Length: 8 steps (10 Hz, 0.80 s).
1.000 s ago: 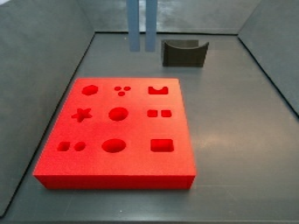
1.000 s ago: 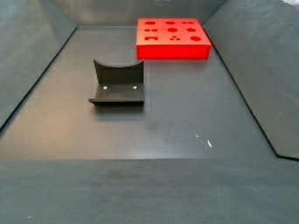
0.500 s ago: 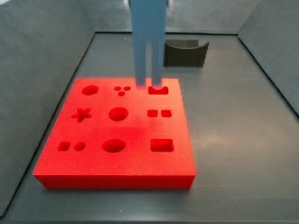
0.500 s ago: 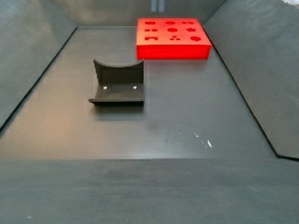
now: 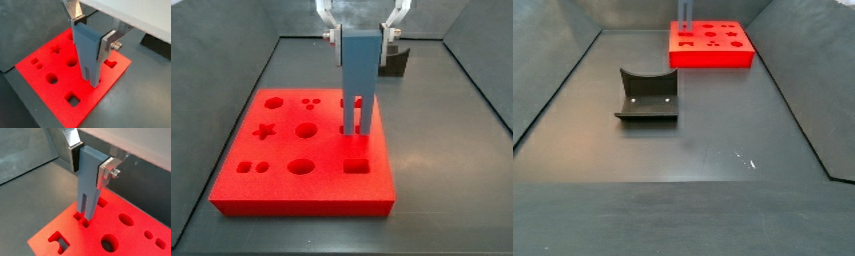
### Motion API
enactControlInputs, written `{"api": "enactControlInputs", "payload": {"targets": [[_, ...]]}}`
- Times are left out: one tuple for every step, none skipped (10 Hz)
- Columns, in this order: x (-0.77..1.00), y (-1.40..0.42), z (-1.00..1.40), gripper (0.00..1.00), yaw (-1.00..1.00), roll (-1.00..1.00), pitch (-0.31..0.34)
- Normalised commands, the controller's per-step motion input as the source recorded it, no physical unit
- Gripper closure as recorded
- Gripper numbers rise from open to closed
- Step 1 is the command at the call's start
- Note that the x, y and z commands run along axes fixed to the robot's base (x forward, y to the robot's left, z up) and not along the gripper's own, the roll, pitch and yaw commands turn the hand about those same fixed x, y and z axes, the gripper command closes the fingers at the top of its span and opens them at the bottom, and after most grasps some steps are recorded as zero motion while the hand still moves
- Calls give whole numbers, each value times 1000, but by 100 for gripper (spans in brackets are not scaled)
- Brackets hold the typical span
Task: Insert the double-square object.
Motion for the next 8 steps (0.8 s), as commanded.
{"api": "enactControlInputs", "payload": {"targets": [[-23, 229, -180, 100, -71, 96, -34], [-14, 23, -43, 100, -69, 11, -1], [0, 0, -17, 100, 0, 0, 0], [0, 0, -120, 100, 0, 0, -34], [0, 0, -360, 100, 0, 0, -83], [0, 0, -420, 100, 0, 57, -91], [0, 0, -389, 100, 0, 44, -76], [0, 0, -443, 100, 0, -87, -47]]}}
